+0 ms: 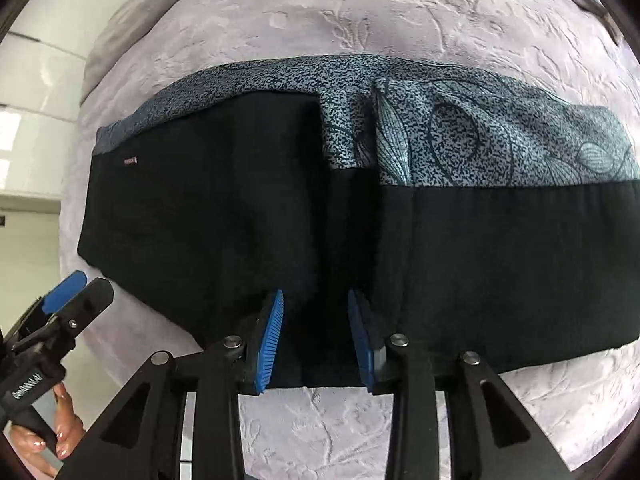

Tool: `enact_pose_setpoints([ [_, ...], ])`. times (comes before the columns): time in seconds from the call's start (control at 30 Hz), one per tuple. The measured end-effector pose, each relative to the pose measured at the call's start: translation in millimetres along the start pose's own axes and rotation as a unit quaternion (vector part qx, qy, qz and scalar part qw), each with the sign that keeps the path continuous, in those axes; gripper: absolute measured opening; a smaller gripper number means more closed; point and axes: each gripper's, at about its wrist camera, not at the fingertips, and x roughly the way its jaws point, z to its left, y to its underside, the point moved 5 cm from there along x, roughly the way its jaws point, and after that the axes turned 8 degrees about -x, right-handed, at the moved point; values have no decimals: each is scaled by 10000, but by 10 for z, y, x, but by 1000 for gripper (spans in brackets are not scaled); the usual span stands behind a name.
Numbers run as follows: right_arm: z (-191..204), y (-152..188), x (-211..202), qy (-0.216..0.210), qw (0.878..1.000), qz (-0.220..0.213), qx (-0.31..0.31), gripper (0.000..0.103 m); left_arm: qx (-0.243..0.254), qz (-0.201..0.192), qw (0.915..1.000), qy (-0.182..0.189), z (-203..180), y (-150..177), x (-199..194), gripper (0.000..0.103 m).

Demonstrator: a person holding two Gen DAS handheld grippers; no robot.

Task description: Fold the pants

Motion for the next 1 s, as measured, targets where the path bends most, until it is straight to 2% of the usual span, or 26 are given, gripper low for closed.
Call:
enact_pose_setpoints([
  [0.07,31,-1,-5,1,10000,-7,-77,46,-286,-24,9996,51,163,-28,1,92],
  [0.2,125,10,33,98,9995,67,-303,46,-766,-84,9970,72,584,-107,-10,92],
  [0.37,182,-25,91,87,9995,96,-282,48,-900,-307,9955,5,861,-228,-84,92],
  [0.43,225,-27,116,128,9993,116,-343,50,-678,-489,9964,-163,824,-325,-113,92],
  [0.53,300,-41,145,233,9987,144,-432,51,-39,-789,9955,-532,592,-536,-95,92],
  [0.63,370,-42,107,377,9977,105,-560,51,218,-949,9945,-394,319,-800,4,92],
  [0.7,444,-51,55,457,9967,48,-666,51,363,-1056,9917,-634,156,-989,141,92],
  [0.8,543,-80,-18,445,9964,-35,-714,51,295,-1124,9862,-1183,143,-1214,381,92],
  [0.87,607,-120,-72,425,9963,-100,-743,51,0,-944,9840,-1514,338,-1264,569,92],
  [0.93,644,-146,-102,390,9963,-157,-747,51,-259,-841,9862,-1401,505,-1280,668,94],
  [1.0,675,-185,-128,351,9964,-195,-750,51,-290,-842,9868,-1350,571,-1302,677,94],
])
